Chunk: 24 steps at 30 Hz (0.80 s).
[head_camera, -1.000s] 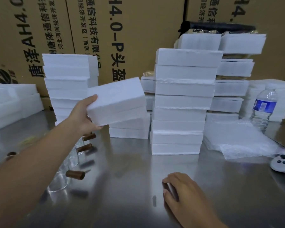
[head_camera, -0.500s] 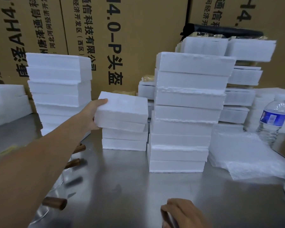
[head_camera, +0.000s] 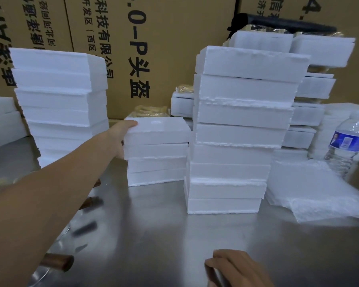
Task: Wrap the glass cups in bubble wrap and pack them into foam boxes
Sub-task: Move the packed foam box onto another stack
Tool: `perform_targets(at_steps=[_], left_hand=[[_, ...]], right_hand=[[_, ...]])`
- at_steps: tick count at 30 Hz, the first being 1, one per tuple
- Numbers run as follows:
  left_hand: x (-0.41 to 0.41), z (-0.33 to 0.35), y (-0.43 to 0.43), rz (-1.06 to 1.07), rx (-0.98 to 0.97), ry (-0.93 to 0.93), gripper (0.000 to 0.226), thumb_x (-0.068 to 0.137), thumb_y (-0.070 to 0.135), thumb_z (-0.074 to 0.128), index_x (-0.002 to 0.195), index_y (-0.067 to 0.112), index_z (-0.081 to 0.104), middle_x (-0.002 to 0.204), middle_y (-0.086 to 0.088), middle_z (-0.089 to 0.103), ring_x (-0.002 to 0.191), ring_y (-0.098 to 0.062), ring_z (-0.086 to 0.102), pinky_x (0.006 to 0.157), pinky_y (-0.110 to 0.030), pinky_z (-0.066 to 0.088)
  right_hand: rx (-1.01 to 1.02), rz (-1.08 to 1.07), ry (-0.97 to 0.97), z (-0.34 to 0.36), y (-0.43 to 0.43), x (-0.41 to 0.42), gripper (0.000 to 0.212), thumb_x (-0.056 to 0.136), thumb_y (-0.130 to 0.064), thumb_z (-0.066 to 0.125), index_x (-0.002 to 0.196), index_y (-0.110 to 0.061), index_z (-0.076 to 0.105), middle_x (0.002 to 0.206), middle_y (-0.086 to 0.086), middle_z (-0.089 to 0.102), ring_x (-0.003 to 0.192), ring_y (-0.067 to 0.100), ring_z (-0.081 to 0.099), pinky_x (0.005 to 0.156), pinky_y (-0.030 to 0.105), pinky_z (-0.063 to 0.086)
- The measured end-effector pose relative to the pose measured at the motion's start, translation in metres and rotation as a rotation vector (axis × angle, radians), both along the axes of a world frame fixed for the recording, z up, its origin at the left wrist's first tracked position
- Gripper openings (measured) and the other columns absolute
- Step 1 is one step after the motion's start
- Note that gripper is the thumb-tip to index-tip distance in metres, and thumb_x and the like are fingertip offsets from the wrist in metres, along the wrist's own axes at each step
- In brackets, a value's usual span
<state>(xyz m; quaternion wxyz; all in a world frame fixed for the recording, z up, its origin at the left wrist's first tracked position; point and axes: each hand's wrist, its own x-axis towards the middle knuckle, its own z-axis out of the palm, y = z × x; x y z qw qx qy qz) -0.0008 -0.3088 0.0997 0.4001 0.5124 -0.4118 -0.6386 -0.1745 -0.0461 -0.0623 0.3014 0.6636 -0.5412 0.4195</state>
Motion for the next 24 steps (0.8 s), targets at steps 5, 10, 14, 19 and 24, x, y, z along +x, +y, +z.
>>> perform_targets(at_steps=[5, 10, 14, 19, 24], left_hand=[[-0.005, 0.005, 0.004, -0.031, 0.031, -0.104, 0.034, 0.089, 0.038, 0.06, 0.111, 0.015, 0.046, 0.096, -0.012, 0.055, 0.081, -0.031, 0.054, 0.075, -0.051, 0.047], [-0.004, -0.001, 0.002, -0.006, 0.012, -0.188, 0.074, 0.081, 0.039, 0.07, 0.14, 0.018, 0.031, 0.136, -0.015, 0.04, 0.126, -0.043, 0.037, 0.101, -0.07, 0.028], [0.0, -0.004, -0.003, 0.0, 0.009, -0.161, 0.078, 0.081, 0.037, 0.07, 0.144, 0.02, 0.027, 0.144, -0.015, 0.035, 0.131, -0.043, 0.033, 0.102, -0.072, 0.025], [0.006, -0.004, -0.01, 0.028, 0.013, -0.141, 0.071, 0.082, 0.035, 0.07, 0.14, 0.018, 0.033, 0.134, -0.017, 0.04, 0.114, -0.042, 0.042, 0.097, -0.072, 0.031], [0.002, -0.003, -0.014, 0.064, -0.019, -0.149, 0.073, 0.083, 0.033, 0.071, 0.142, 0.018, 0.03, 0.134, -0.015, 0.037, 0.127, -0.042, 0.035, 0.1, -0.071, 0.028]], right_hand=[[0.154, -0.021, 0.102, 0.005, 0.008, -0.01, 0.021, 0.072, -0.042, 0.07, 0.058, -0.027, 0.07, 0.068, -0.01, 0.067, 0.057, 0.004, 0.065, 0.046, 0.011, 0.045], [0.154, -0.002, 0.092, 0.0, 0.009, -0.007, 0.009, 0.063, -0.031, 0.073, 0.058, -0.025, 0.07, 0.068, -0.009, 0.067, 0.058, 0.005, 0.065, 0.048, 0.015, 0.05], [0.123, 0.007, 0.061, 0.0, 0.008, -0.006, 0.049, 0.09, -0.034, 0.034, 0.058, -0.025, 0.07, 0.068, -0.009, 0.067, 0.058, 0.005, 0.065, 0.048, 0.014, 0.048], [0.112, 0.029, 0.05, -0.003, 0.003, -0.005, 0.061, 0.094, -0.042, 0.024, 0.057, -0.025, 0.07, 0.067, -0.01, 0.067, 0.056, 0.005, 0.064, 0.048, 0.014, 0.048], [0.109, 0.032, 0.043, -0.006, 0.0, -0.005, 0.059, 0.094, -0.037, 0.026, 0.055, -0.024, 0.07, 0.065, -0.009, 0.067, 0.055, 0.005, 0.064, 0.049, 0.016, 0.049]])
